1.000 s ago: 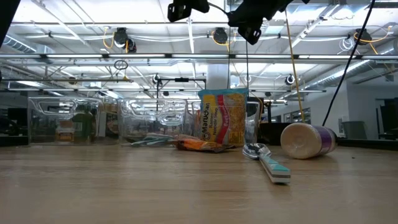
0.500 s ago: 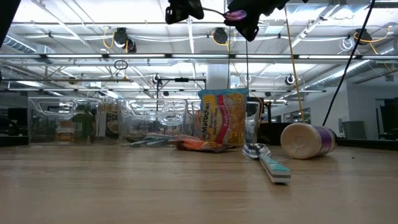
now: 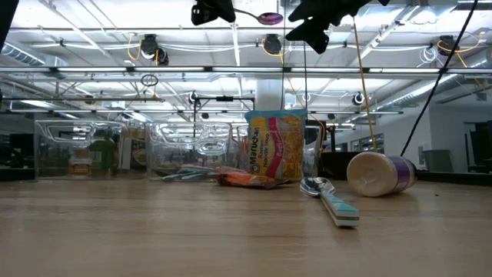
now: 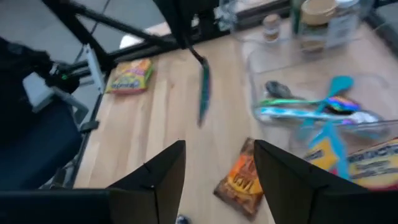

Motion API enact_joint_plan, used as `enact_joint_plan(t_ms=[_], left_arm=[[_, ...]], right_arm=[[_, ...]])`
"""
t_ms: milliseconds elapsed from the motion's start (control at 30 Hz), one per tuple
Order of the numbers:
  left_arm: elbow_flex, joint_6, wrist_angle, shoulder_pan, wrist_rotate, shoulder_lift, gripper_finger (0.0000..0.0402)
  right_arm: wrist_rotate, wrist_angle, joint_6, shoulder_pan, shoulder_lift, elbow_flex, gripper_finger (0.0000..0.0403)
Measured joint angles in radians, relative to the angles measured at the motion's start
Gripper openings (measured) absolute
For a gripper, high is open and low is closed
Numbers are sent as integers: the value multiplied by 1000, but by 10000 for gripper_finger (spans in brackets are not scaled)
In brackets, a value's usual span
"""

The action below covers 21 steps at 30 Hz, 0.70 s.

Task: Pick & Place Food Item
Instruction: Put the purple and blue spoon into the middle transparent bin

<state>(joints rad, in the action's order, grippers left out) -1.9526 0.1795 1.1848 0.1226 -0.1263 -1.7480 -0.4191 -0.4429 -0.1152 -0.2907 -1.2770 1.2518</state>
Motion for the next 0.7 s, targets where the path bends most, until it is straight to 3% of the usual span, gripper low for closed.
enact_joint_plan(t_ms=[100,333,433,700], left_arm=[[0,-14,16,20,20,33,1],[0,40,161,97,221,97,0],[0,92,188,145,260,105,0],[133,257,74,206,294,107,0]], right_arm=[[0,-19,3,-37,20,0,182],[2,-26,-7,-113,51,0,180],[6,-26,-28,-137,54,0,181],[53,64,-108,-149,77,-94,177]])
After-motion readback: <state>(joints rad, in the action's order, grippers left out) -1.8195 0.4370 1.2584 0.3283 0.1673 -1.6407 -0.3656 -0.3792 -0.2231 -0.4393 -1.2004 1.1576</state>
